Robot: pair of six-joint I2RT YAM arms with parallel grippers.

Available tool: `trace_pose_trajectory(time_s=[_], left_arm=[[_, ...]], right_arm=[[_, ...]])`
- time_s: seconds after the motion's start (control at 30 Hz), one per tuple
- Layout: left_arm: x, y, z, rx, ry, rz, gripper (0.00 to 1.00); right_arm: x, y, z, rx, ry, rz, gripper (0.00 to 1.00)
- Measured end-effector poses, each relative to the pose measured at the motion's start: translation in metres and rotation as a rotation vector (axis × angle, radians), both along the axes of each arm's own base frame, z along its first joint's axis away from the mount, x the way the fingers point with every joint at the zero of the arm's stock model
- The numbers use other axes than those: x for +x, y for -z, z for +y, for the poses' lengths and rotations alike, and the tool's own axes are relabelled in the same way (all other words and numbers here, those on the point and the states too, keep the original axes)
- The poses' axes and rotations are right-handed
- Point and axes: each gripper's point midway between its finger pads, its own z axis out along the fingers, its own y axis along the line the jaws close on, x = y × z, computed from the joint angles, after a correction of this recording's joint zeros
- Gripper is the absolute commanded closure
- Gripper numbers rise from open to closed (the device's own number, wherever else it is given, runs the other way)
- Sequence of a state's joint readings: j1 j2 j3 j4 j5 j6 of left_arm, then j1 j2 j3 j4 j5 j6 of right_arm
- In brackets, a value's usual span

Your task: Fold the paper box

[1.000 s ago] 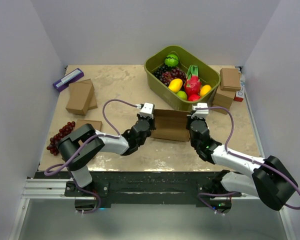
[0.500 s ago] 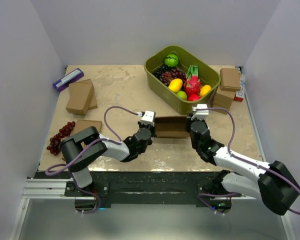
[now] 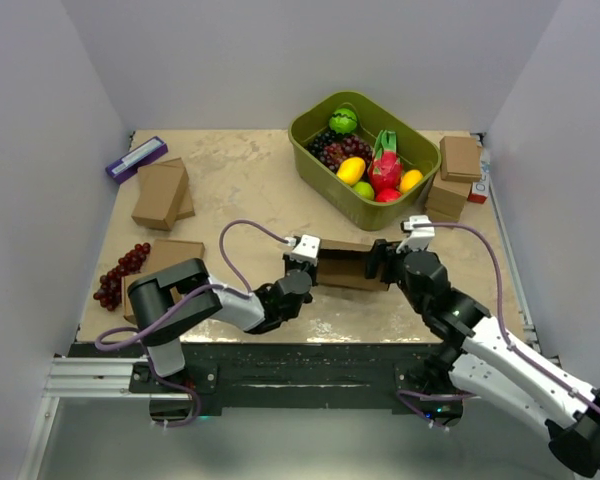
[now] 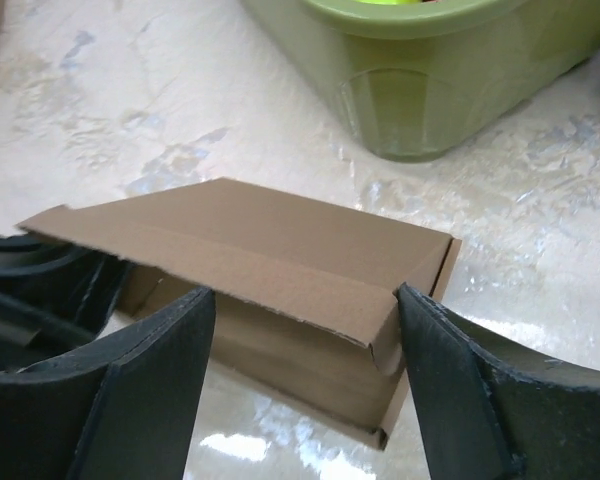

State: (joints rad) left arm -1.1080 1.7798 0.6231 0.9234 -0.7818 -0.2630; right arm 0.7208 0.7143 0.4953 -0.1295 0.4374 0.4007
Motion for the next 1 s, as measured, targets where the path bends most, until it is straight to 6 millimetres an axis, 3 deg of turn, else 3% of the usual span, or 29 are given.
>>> trace_pose_trajectory(time_s=[0.13, 0.33, 0.43, 0.57, 0.67, 0.8, 0.83, 0.9, 0.93, 1.0], left_arm=[[-0.003, 0.003, 0.003, 0.034, 0.006, -0.007, 1.0], [-0.012, 0.013, 0.005, 0.101, 0.037, -0.008, 1.0], [-0.014, 0.016, 0.007, 0.118, 0.046, -0.007, 1.0], [-0.019, 0.02, 0.008, 0.133, 0.069, 0.002, 1.0], [-0.021, 0.02, 0.006, 0.132, 0.087, 0.014, 0.96], [-0.027, 0.022, 0.006, 0.14, 0.119, 0.045, 0.72], [-0.031, 0.027, 0.01, 0.161, 0.129, 0.064, 0.62], [-0.04, 0.039, 0.02, 0.202, 0.147, 0.109, 0.52], [-0.043, 0.042, 0.023, 0.219, 0.156, 0.122, 0.43], [-0.052, 0.046, 0.03, 0.239, 0.178, 0.16, 0.36]], right_arm=[[-0.015, -0.023, -0.001, 0.064, -0.034, -0.007, 0.33], [-0.024, -0.075, 0.005, 0.196, -0.077, -0.087, 0.36], [-0.022, -0.077, 0.012, 0.218, -0.088, -0.08, 0.4], [-0.009, -0.044, 0.027, 0.183, -0.074, 0.028, 0.44], [-0.008, -0.005, 0.033, 0.157, -0.058, 0.13, 0.45], [-0.021, 0.048, 0.036, 0.17, -0.061, 0.247, 0.46], [-0.024, 0.058, 0.036, 0.175, -0.063, 0.271, 0.47], [-0.031, 0.083, 0.037, 0.185, -0.053, 0.328, 0.47], [-0.033, 0.089, 0.037, 0.189, -0.053, 0.342, 0.47], [-0.035, 0.104, 0.038, 0.201, -0.039, 0.372, 0.47]])
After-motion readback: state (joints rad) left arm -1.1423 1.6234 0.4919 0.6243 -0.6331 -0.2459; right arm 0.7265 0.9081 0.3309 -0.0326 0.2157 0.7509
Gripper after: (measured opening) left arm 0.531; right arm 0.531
